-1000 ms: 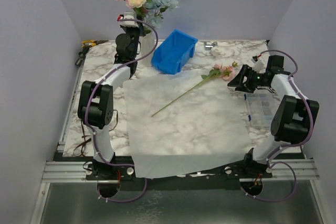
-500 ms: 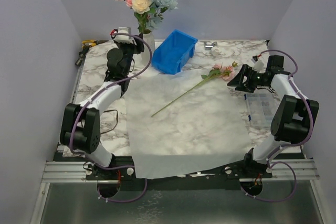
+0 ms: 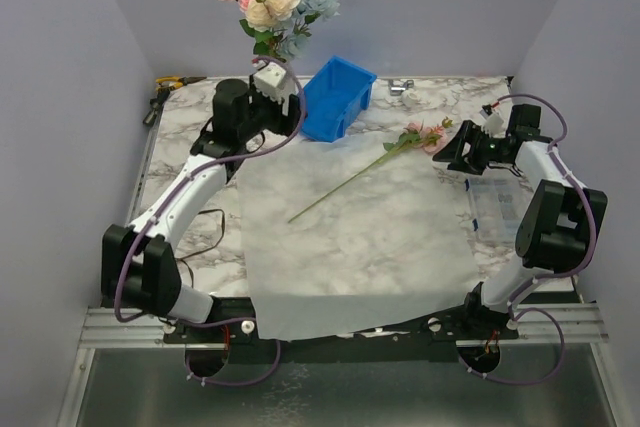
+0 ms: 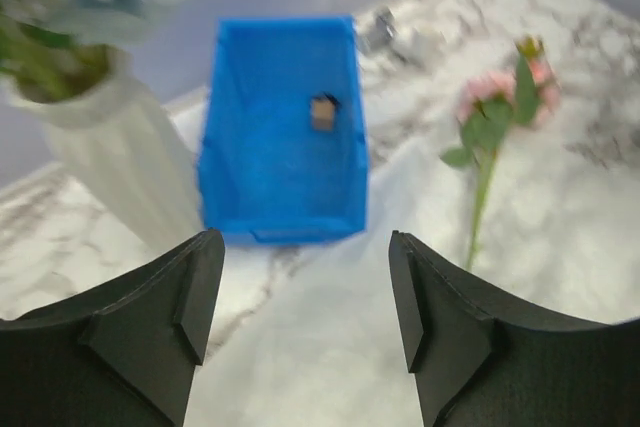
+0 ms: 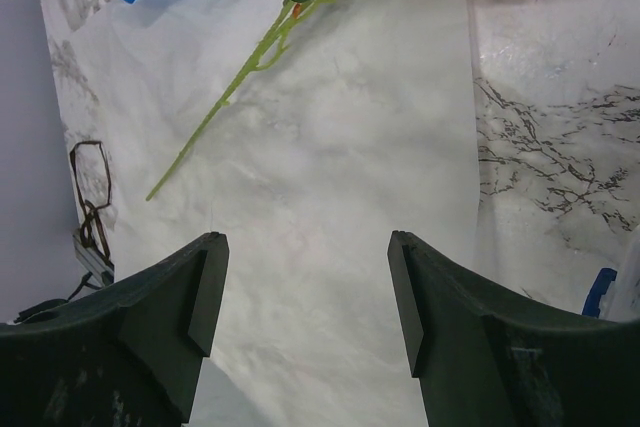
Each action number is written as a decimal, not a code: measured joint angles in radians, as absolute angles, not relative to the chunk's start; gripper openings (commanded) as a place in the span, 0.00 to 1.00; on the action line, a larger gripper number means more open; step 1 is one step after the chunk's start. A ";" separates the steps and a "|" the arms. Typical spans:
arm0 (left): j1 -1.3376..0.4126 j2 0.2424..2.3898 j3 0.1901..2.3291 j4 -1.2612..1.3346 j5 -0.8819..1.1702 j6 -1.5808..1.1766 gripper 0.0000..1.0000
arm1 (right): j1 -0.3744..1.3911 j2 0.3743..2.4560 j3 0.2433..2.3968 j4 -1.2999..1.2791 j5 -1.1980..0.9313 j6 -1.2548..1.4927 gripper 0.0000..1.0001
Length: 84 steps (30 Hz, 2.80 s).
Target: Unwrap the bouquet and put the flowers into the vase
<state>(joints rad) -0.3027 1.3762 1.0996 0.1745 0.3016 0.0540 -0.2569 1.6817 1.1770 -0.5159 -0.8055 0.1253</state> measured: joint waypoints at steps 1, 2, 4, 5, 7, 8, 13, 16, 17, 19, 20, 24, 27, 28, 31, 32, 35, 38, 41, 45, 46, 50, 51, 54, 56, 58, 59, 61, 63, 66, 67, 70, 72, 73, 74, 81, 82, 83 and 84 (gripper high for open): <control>-0.316 1.412 1.151 0.106 0.323 0.060 0.78 | -0.257 1.684 1.177 -0.515 -0.805 0.126 0.74; -0.331 1.444 1.192 0.043 0.338 0.064 0.79 | -0.257 1.687 1.177 -0.515 -0.805 0.126 0.75; -0.382 1.524 1.277 -0.089 0.356 0.079 0.85 | -0.257 1.691 1.177 -0.516 -0.805 0.126 0.75; -0.398 1.544 1.298 -0.130 0.359 0.088 0.88 | -0.257 1.692 1.177 -0.517 -0.805 0.126 0.75; -0.462 1.620 1.375 -0.249 0.355 0.119 0.89 | -0.257 1.692 1.177 -0.517 -0.805 0.123 0.75; -0.491 1.662 1.419 -0.308 0.352 0.134 0.89 | -0.257 1.692 1.177 -0.517 -0.803 0.122 0.75; -0.596 1.946 1.760 -0.589 0.319 0.174 0.85 | -0.257 1.692 1.177 -0.524 -0.793 0.102 0.75; -0.618 2.124 1.991 -0.731 0.289 0.178 0.83 | -0.257 1.691 1.177 -0.525 -0.786 0.092 0.75; -0.620 2.192 2.079 -0.786 0.277 0.176 0.82 | -0.257 1.691 1.176 -0.525 -0.784 0.088 0.75; -0.623 2.283 2.194 -0.860 0.257 0.176 0.82 | -0.257 1.688 1.171 -0.525 -0.779 0.084 0.75; -0.625 2.329 2.251 -0.893 0.245 0.176 0.81 | -0.257 1.686 1.166 -0.525 -0.778 0.083 0.75; -0.635 2.449 2.412 -0.974 0.188 0.192 0.79 | -0.257 1.682 1.154 -0.526 -0.778 0.078 0.75; -0.656 2.488 2.466 -0.982 0.154 0.220 0.77 | -0.257 1.681 1.151 -0.525 -0.777 0.077 0.75; -0.663 2.490 2.466 -0.981 0.141 0.228 0.76 | -0.257 1.681 1.149 -0.525 -0.776 0.076 0.75; -0.690 2.491 2.466 -0.966 0.116 0.252 0.74 | -0.257 1.674 1.134 -0.525 -0.775 0.073 0.75; -0.696 2.492 2.466 -0.953 0.111 0.256 0.74 | -0.257 1.670 1.126 -0.525 -0.775 0.072 0.75; -0.710 2.495 2.466 -0.918 0.110 0.263 0.71 | -0.257 1.665 1.116 -0.526 -0.775 0.070 0.75; -0.717 2.514 2.466 -0.868 0.112 0.263 0.70 | -0.257 1.665 1.115 -0.525 -0.775 0.070 0.75; -0.717 2.539 2.466 -0.833 0.116 0.255 0.68 | -0.257 1.662 1.115 -0.525 -0.775 0.069 0.75; -0.715 2.579 2.466 -0.764 0.122 0.233 0.60 | -0.257 1.655 1.113 -0.526 -0.770 0.056 0.75; -0.715 2.587 2.467 -0.746 0.123 0.228 0.58 | -0.257 1.653 1.111 -0.526 -0.770 0.052 0.75; -0.719 2.616 2.479 -0.691 0.125 0.218 0.53 | -0.257 1.646 1.107 -0.532 -0.767 0.041 0.75; -0.720 2.621 2.479 -0.683 0.125 0.218 0.53 | -0.257 1.646 1.107 -0.535 -0.765 0.038 0.75; -0.723 2.629 2.479 -0.666 0.126 0.218 0.50 | -0.257 1.646 1.106 -0.542 -0.760 0.031 0.75; -0.724 2.632 2.479 -0.657 0.127 0.218 0.50 | -0.257 1.646 1.106 -0.545 -0.757 0.028 0.75; -0.724 2.634 2.479 -0.648 0.130 0.217 0.52 | -0.257 1.646 1.106 -0.545 -0.756 0.025 0.75; -0.724 2.635 2.479 -0.645 0.132 0.217 0.60 | -0.257 1.646 1.106 -0.545 -0.756 0.025 0.75; -0.724 2.635 2.478 -0.642 0.138 0.218 0.75 | -0.257 1.646 1.106 -0.545 -0.756 0.025 0.75; -0.724 2.635 2.473 -0.635 0.149 0.211 0.78 | -0.257 1.646 1.106 -0.545 -0.755 0.025 0.75; -0.725 2.635 2.455 -0.628 0.177 0.197 0.70 | -0.257 1.646 1.106 -0.545 -0.754 0.025 0.75; -0.725 2.635 2.445 -0.628 0.192 0.190 0.67 | -0.257 1.646 1.106 -0.545 -0.753 0.025 0.75; -0.726 2.635 2.434 -0.629 0.220 0.177 0.51 | -0.257 1.646 1.106 -0.545 -0.753 0.025 0.75; -0.727 2.635 2.434 -0.627 0.224 0.174 0.35 | -0.257 1.646 1.106 -0.545 -0.753 0.025 0.75; -0.728 2.635 2.434 -0.624 0.224 0.172 0.26 | -0.257 1.646 1.106 -0.545 -0.753 0.025 0.75; -0.728 2.635 2.434 -0.622 0.224 0.169 0.20 | -0.257 1.646 1.106 -0.545 -0.753 0.025 0.75; -0.728 2.630 2.446 -0.603 0.214 0.141 0.00 | -0.257 1.646 1.106 -0.546 -0.752 0.025 0.75; -0.728 2.624 2.446 -0.597 0.210 0.132 0.00 | -0.257 1.646 1.106 -0.546 -0.752 0.025 0.75; -0.728 2.617 2.446 -0.591 0.207 0.123 0.00 | -0.257 1.646 1.106 -0.546 -0.752 0.025 0.75; -0.728 2.604 2.446 -0.577 0.200 0.111 0.00 | -0.257 1.646 1.106 -0.546 -0.752 0.025 0.75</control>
<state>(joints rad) -0.7280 2.6038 2.4458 -0.5770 0.2005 0.1108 -0.2569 1.6459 1.1057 -0.5461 -0.7521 0.0250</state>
